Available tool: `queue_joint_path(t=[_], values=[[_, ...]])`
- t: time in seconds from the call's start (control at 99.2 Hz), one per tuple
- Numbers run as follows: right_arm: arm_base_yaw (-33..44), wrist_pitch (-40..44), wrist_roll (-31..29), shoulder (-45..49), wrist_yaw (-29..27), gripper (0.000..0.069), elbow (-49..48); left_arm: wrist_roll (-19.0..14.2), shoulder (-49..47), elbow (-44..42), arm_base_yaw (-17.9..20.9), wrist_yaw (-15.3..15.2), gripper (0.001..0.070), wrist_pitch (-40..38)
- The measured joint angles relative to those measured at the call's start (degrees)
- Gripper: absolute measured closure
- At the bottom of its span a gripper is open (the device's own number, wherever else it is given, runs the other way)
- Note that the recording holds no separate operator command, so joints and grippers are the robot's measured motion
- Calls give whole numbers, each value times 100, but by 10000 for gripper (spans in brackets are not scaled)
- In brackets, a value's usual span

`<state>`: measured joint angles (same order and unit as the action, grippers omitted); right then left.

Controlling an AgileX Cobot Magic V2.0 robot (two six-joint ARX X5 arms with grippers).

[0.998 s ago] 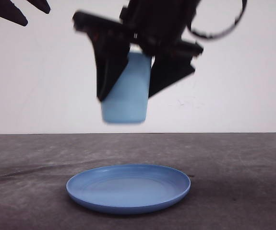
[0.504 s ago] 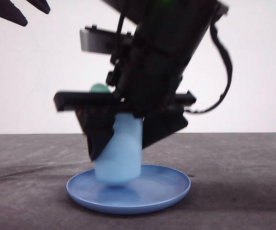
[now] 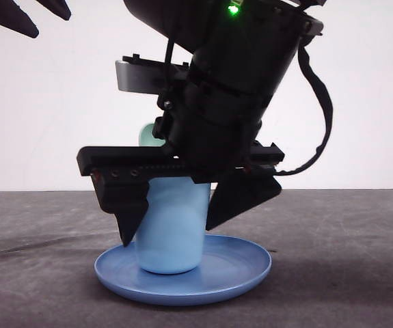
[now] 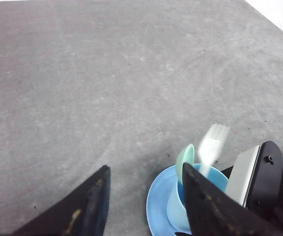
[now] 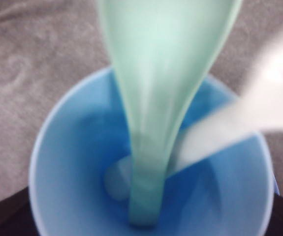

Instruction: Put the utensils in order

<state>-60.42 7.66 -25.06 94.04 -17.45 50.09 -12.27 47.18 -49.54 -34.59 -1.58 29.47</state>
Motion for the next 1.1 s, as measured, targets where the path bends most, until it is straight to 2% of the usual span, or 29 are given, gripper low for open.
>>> queue_joint_path(t=[0.202,0.504,0.685,0.877,1.098], values=[[-35,501,-48,-608,15,85,0,0,0,0,0,0,436,0],[-98,1161,20,-2636,-107,85,0,0,0,0,0,0,436,-39],[-98,1165,304,-3915,-885,85,2,0,-59,0,0,0,436,-142],[-98,1233,780,-4835,-1871,85,2,0,-339,0,0,0,436,-144],[-98,1421,984,-5191,-2177,98,2,0,-643,0,0,0,436,-144]])
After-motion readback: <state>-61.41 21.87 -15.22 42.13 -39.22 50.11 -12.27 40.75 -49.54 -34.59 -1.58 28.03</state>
